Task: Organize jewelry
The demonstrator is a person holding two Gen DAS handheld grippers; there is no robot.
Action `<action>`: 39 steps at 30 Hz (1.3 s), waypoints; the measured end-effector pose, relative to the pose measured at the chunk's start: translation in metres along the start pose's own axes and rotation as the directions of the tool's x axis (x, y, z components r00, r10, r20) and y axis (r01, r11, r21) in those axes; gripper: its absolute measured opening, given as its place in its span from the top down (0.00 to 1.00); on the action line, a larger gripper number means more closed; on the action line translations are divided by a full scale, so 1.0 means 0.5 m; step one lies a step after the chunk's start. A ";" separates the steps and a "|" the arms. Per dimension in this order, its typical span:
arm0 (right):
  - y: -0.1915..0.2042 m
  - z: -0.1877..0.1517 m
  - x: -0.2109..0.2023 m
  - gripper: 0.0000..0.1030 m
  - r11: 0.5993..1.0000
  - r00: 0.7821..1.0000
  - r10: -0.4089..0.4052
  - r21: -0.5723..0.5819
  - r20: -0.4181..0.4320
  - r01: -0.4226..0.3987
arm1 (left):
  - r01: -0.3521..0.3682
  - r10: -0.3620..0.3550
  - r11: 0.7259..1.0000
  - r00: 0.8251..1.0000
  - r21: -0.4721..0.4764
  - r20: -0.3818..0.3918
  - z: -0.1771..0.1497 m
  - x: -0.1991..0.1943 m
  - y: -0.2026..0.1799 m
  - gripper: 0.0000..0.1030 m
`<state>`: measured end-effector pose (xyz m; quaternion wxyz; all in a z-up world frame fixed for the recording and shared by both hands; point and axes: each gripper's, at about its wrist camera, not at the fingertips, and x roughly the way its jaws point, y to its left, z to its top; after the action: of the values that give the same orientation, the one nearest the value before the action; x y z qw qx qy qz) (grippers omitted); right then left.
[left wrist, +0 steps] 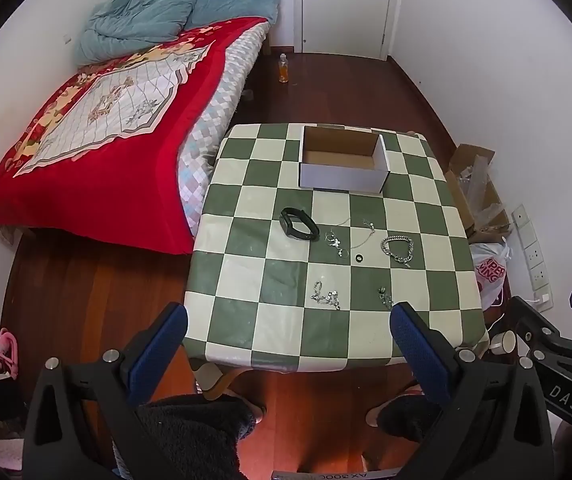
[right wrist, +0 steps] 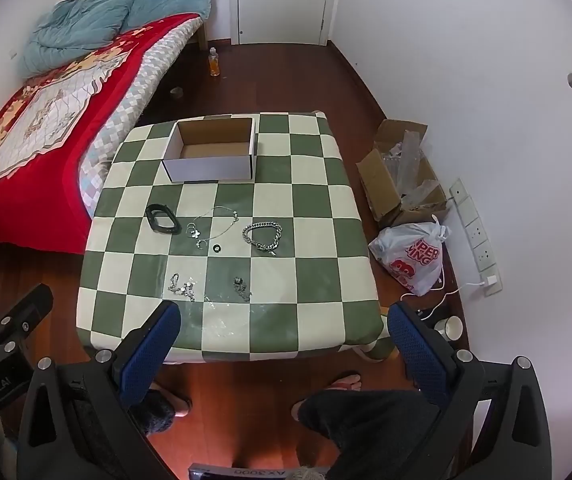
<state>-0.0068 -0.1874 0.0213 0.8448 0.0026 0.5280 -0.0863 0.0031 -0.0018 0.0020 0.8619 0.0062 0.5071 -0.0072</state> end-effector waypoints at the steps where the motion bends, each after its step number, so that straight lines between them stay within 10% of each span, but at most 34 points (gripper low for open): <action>1: -0.003 0.000 0.001 0.00 1.000 1.000 0.000 0.000 -0.001 0.000 | 0.000 0.000 1.000 1.000 0.000 0.001 -0.001 -0.001 0.003 0.00; 39: -0.007 0.010 -0.004 0.00 1.000 1.000 0.007 0.008 0.005 -0.007 | -0.005 0.005 1.000 1.000 0.000 0.011 0.019 -0.007 0.002 0.00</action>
<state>-0.0037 -0.1909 0.0256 0.8464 0.0074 0.5255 -0.0856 0.0098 -0.0011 0.0097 0.8646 0.0075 0.5024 -0.0051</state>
